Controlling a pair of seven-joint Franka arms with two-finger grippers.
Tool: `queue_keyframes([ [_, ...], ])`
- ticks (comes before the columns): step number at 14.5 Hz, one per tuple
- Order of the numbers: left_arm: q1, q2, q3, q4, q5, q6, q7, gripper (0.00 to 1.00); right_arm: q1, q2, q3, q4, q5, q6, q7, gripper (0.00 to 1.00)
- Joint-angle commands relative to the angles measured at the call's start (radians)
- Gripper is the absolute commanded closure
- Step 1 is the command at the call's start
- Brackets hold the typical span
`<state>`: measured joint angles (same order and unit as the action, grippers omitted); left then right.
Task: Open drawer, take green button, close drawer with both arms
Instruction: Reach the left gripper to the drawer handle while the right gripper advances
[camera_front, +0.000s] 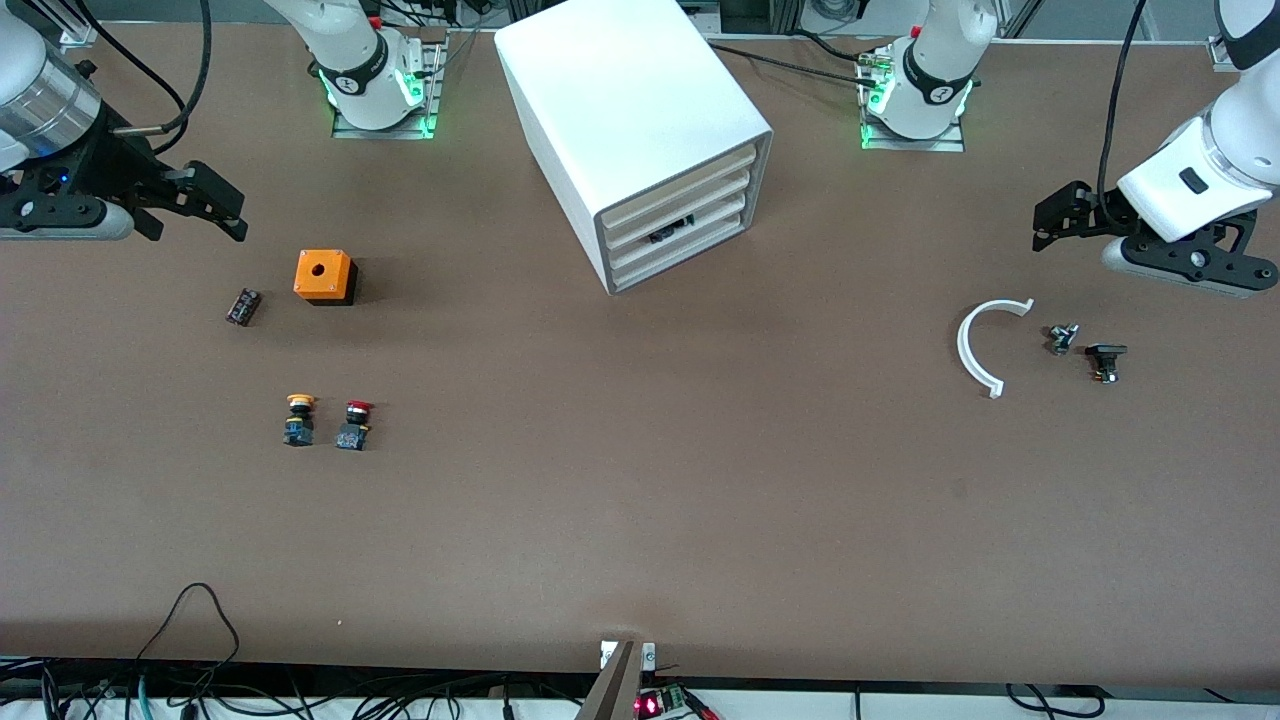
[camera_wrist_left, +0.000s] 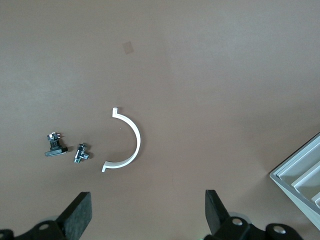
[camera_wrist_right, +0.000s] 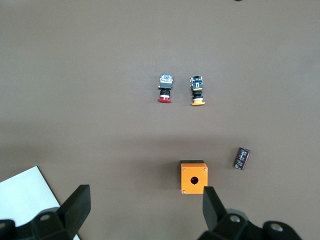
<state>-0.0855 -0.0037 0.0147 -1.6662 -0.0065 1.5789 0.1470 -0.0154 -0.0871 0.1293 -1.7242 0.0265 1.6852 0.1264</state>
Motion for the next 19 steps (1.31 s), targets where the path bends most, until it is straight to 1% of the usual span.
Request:
queue_keyframes([
  [1,-0.013,-0.001,0.010,0.020,-0.010,-0.023,0.017,0.00,-0.015,0.009,0.007,0.018,0.015,-0.010,-0.001,0.01],
  [8,-0.013,0.002,0.004,0.033,-0.010,-0.028,0.026,0.00,-0.023,0.018,0.006,0.029,0.015,-0.012,-0.001,0.01],
  [12,-0.013,0.005,-0.018,0.031,-0.015,-0.042,0.032,0.00,-0.021,0.021,0.009,0.020,0.020,-0.024,-0.002,0.01],
  [16,-0.007,0.024,-0.018,0.031,-0.090,-0.140,0.034,0.00,-0.018,0.082,0.010,0.023,0.027,-0.012,-0.004,0.01],
  [17,-0.013,0.030,-0.019,0.032,-0.092,-0.160,0.034,0.00,-0.018,0.101,0.010,0.023,0.027,-0.004,-0.014,0.01],
  [18,-0.013,0.036,-0.021,0.033,-0.096,-0.168,0.036,0.00,-0.018,0.124,0.012,0.025,0.027,0.005,-0.051,0.01],
  [19,-0.013,0.039,-0.019,0.031,-0.142,-0.177,0.036,0.00,-0.017,0.145,0.012,0.025,0.027,0.030,-0.092,0.01],
])
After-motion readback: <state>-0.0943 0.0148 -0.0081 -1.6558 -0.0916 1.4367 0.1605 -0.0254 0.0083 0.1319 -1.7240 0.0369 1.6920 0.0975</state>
